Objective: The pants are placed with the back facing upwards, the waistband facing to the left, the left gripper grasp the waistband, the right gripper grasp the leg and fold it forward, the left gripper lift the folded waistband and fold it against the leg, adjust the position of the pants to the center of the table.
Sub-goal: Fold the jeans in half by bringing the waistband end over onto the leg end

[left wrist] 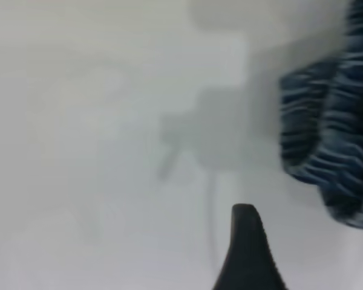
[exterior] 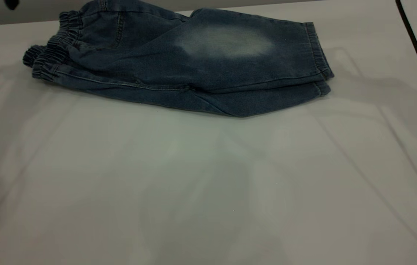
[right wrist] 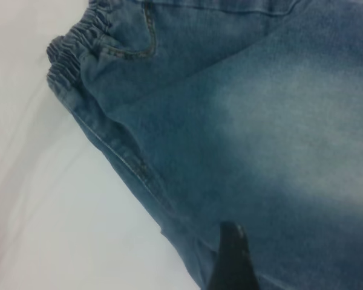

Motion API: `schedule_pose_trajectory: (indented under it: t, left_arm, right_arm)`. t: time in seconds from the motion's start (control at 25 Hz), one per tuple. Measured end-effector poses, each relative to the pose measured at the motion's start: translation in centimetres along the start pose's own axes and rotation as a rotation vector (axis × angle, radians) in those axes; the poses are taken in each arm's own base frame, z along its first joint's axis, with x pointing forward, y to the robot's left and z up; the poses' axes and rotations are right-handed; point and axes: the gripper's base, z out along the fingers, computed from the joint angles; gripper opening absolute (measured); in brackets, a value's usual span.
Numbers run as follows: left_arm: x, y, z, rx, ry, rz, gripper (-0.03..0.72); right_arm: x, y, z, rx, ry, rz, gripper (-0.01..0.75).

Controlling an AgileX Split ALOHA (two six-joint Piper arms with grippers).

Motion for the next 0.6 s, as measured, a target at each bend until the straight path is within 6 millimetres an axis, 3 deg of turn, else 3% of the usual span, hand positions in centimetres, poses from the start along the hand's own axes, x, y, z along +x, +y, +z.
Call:
schedule_pose_trajectory:
  t: [0.24, 0.6]
  left_arm:
    - [0.2, 0.0, 3.0, 0.035, 0.035, 0.001, 0.455]
    - [0.3, -2.8, 7.3, 0.251, 0.026, 0.092, 0.455]
  right_arm:
    - [0.0, -0.1, 0.0, 0.003, -0.003, 0.009, 0.456]
    - [0.0, -0.1, 0.0, 0.002, -0.002, 0.027, 0.456]
